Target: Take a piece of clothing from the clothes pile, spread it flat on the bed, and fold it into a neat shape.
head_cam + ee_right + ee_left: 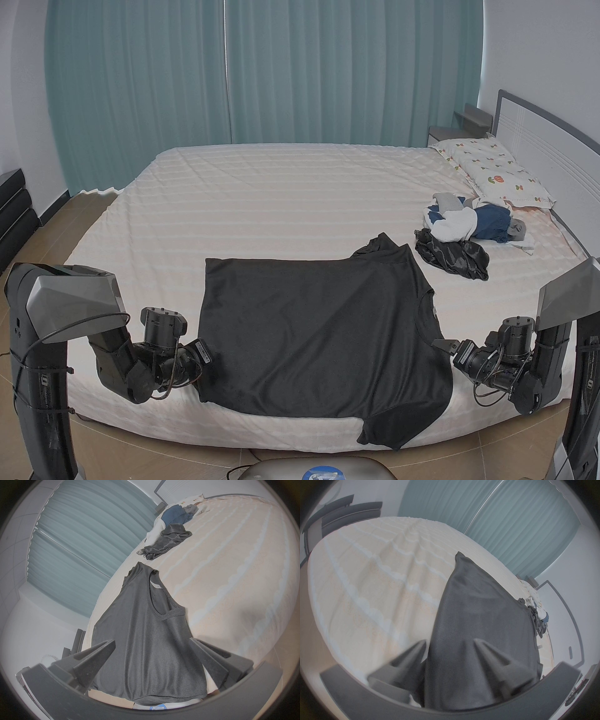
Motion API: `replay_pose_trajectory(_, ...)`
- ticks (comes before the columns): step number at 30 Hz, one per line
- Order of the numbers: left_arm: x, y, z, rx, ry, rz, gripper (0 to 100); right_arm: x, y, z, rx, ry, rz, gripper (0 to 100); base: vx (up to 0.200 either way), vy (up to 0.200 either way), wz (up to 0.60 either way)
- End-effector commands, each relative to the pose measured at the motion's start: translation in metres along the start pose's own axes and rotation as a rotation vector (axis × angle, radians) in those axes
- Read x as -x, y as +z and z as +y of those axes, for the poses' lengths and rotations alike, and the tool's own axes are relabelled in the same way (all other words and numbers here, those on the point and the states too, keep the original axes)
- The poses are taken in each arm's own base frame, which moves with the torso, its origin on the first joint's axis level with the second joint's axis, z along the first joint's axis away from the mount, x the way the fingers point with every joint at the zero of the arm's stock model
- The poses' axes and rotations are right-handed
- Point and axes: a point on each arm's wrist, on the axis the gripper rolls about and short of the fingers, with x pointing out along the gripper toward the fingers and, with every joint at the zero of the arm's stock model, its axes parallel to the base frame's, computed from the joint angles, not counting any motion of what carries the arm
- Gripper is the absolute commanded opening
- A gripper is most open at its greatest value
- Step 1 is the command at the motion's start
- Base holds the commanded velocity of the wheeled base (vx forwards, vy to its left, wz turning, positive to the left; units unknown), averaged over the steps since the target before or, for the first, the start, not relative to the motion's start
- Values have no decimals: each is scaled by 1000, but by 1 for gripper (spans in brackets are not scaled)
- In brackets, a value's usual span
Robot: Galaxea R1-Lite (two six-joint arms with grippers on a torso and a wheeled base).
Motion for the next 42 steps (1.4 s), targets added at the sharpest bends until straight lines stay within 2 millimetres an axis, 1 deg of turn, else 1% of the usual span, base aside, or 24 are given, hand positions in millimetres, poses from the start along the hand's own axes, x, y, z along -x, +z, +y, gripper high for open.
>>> replay_pose_trajectory(1, -10, -6, 2, -6, 21, 8, 0, 0, 0, 0, -1, 2, 1, 100, 0, 0, 0)
replay_pose_trajectory(6, -9, 3, -4, 4, 27, -104, 0, -1, 0, 0, 0, 4, 1, 100, 0, 0, 0)
replay_pose_trajectory(8, -9, 4, -6, 6, 15, -127, 0, -1, 0, 0, 1, 5, 0, 100, 0, 0, 0)
replay_pose_trajectory(12, -7, 4, -12, 15, -12, -143, 0, -1, 0, 0, 1, 5, 0, 100, 0, 0, 0)
replay_pose_trajectory(13, -6, 4, -17, 35, -37, -154, 0, -1, 1, 0, 1, 6, -3, 100, 0, 0, 0)
replay_pose_trajectory(17, -9, 1, -17, 42, -45, -145, 0, -1, 1, 0, 0, 5, -2, 100, 0, 0, 0)
replay_pose_trajectory(22, -12, 11, -22, 84, -79, -186, 0, -2, 0, 0, 1, 6, -1, 100, 0, 0, 0)
replay_pose_trajectory(26, -15, 15, -22, 118, -111, -227, 0, -2, 0, 0, 0, 4, 1, 100, 0, 0, 0)
replay_pose_trajectory(30, -24, 15, -15, 129, -131, -273, 0, -2, 0, -1, 0, 9, 6, 100, 0, 0, 0)
replay_pose_trajectory(33, -27, 17, -13, 133, -137, -286, 0, -1, -1, 0, 1, 16, 13, 100, 0, 0, 0)
replay_pose_trajectory(42, -28, 19, -9, 141, -132, -284, 0, -2, -1, -1, -2, 15, 14, 100, 0, 0, 0)
